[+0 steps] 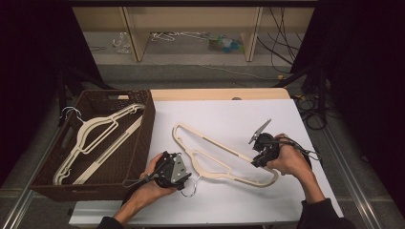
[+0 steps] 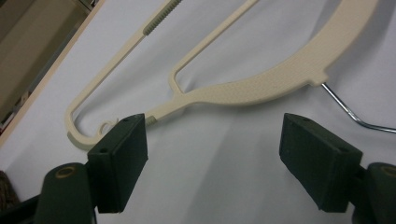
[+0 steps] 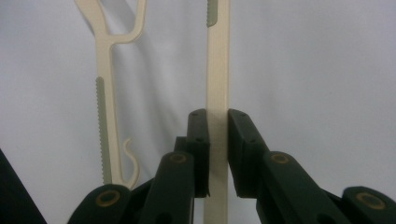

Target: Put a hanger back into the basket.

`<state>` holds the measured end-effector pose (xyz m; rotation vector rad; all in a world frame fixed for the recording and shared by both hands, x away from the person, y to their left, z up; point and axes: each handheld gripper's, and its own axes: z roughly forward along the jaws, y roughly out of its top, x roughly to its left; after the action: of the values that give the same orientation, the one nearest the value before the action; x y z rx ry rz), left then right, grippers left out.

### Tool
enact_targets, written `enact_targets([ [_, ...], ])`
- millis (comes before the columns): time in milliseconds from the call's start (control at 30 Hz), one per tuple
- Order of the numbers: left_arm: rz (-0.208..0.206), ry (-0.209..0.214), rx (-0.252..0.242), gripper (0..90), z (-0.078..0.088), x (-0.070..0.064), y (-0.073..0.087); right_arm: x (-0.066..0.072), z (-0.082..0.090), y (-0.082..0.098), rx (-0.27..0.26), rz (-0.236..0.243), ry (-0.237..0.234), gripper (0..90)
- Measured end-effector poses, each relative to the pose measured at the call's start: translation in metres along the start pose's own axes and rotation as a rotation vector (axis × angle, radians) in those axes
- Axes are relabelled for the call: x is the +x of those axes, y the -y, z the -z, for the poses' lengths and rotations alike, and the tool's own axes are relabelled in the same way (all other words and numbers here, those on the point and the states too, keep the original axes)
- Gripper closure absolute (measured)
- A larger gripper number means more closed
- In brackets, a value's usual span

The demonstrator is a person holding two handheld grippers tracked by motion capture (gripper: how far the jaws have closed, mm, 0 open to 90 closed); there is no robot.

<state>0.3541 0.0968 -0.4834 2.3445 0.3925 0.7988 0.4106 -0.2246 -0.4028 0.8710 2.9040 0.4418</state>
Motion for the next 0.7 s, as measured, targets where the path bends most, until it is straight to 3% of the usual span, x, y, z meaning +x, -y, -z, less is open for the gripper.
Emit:
enact_targets([
  [167, -0.099, 0.012, 0.022, 24.1, -0.010, -0.009, -0.007, 0.000, 0.004, 0.000, 0.004, 0.003, -0.013, 80.3],
  [467, -0.157, -0.026, 0.006, 25.3, -0.015, -0.014, -0.013, -0.003, 0.006, 0.002, -0.004, 0.008, -0.018, 80.3],
  [533, -0.192, -0.023, 0.014, 24.8, -0.017, -0.015, -0.016, -0.003, 0.007, 0.002, -0.009, 0.012, -0.023, 80.3],
  [600, -0.217, -0.056, 0.009, 23.7, -0.018, -0.017, -0.017, -0.004, 0.007, 0.003, -0.014, 0.010, -0.029, 80.3],
  [700, -0.235, -0.058, 0.007, 23.0, -0.019, -0.018, -0.018, -0.006, 0.008, 0.004, -0.019, 0.004, -0.029, 80.4],
])
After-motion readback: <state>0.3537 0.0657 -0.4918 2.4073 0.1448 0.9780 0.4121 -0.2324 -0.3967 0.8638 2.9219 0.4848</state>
